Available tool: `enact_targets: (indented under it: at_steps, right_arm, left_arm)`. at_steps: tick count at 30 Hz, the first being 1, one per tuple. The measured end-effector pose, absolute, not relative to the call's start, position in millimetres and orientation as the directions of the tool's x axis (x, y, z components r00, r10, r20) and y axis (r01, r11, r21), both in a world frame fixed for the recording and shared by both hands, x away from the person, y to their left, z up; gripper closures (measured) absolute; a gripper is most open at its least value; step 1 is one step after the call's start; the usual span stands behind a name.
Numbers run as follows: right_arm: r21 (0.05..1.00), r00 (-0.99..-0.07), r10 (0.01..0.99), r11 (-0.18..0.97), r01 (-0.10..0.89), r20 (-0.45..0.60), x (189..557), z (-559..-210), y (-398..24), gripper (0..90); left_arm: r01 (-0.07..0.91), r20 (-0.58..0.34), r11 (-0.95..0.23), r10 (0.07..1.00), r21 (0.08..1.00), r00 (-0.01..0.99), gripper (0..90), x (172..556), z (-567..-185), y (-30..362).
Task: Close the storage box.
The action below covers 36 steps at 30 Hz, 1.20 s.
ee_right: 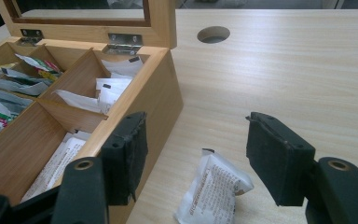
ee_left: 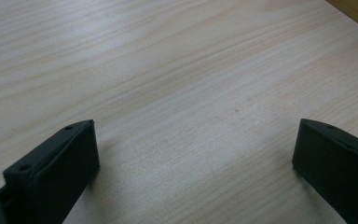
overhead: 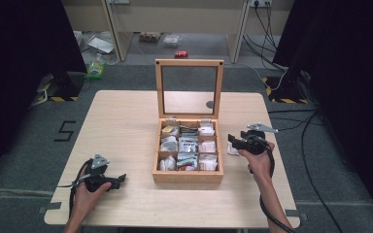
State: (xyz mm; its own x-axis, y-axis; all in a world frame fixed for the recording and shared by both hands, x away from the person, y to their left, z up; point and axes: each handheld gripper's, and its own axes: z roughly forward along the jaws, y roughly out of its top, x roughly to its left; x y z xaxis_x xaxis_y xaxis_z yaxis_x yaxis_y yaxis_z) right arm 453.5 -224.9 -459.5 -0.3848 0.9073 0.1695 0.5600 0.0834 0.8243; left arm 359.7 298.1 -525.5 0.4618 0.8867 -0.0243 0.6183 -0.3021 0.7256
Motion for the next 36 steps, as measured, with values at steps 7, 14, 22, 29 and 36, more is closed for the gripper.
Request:
enact_targets:
  at_steps: [7, 14, 22, 29, 36]
  right_arm:
    - [0.819, -0.386, 0.904, 0.077, 0.569, 0.184, 456, -461, -225, 37.7]
    - [0.828, -0.417, 0.890, 0.089, 0.554, 0.183, 458, -459, -219, 37.3]
    - [0.840, -0.459, 0.868, 0.100, 0.534, 0.188, 464, -453, -210, 36.5]
    - [0.844, -0.482, 0.852, 0.093, 0.528, 0.207, 483, -446, -203, 35.5]
    - [0.861, -0.480, 0.853, 0.077, 0.503, 0.204, 504, -434, -191, 35.6]
  left_arm:
    - [0.618, -0.024, -0.302, 0.887, 0.726, 0.462, 0.0, 360, -526, 298]
    - [0.618, -0.024, -0.303, 0.887, 0.726, 0.462, 0.0, 360, -525, 298]
    - [0.618, -0.024, -0.302, 0.887, 0.726, 0.462, 0.0, 360, -525, 298]
    - [0.618, -0.025, -0.301, 0.887, 0.726, 0.461, 0.0, 360, -526, 298]
    - [0.619, -0.024, -0.303, 0.886, 0.725, 0.462, 0.0, 360, -525, 298]
